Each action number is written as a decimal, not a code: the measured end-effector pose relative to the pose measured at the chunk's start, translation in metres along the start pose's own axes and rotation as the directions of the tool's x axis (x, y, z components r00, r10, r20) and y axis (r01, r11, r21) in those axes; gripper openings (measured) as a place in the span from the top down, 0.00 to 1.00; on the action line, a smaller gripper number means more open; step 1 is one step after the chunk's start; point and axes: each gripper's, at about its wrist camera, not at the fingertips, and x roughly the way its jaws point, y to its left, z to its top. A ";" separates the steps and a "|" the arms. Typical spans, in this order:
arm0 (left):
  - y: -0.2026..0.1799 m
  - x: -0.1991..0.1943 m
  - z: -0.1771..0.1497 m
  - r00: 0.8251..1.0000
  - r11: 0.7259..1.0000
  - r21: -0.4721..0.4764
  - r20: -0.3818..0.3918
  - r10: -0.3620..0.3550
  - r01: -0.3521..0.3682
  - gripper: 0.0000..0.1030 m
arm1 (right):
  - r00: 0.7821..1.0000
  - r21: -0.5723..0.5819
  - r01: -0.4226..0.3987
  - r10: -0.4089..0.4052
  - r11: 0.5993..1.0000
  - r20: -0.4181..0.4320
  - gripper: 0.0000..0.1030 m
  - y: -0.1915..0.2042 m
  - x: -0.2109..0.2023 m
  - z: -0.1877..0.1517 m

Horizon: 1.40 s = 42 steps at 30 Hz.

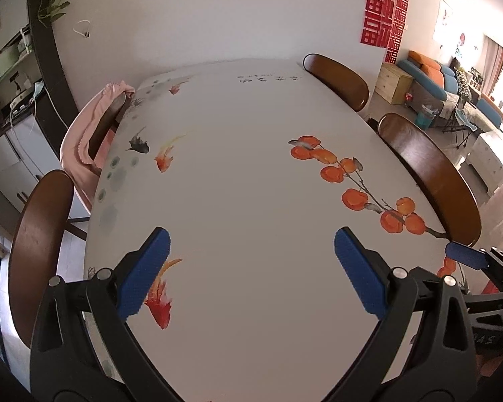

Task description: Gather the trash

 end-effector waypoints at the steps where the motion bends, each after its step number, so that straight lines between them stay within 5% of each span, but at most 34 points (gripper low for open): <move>1: 0.000 0.000 0.000 1.000 1.000 -0.004 0.000 -0.001 0.001 0.07 | 1.000 -0.005 0.005 -0.005 1.000 0.006 0.14 0.000 0.001 0.001; 9: -0.002 0.006 -0.008 1.000 0.999 -0.041 -0.009 0.028 -0.028 0.07 | 0.993 -0.099 0.117 -0.113 0.988 0.045 0.11 0.008 0.028 0.003; 31: 0.003 0.035 -0.007 0.992 0.990 -0.083 -0.058 0.112 -0.116 0.07 | 0.998 -0.098 0.067 -0.068 0.993 -0.007 0.06 0.003 0.060 -0.004; 37: -0.004 0.034 -0.004 0.983 0.983 -0.032 0.022 0.182 -0.181 0.07 | 0.997 -0.106 0.079 -0.079 0.991 -0.002 0.06 0.001 0.059 -0.002; 42: -0.007 0.037 -0.002 0.987 0.987 -0.021 0.031 0.161 -0.160 0.07 | 0.996 -0.116 0.090 -0.091 0.989 -0.006 0.06 0.002 0.060 -0.003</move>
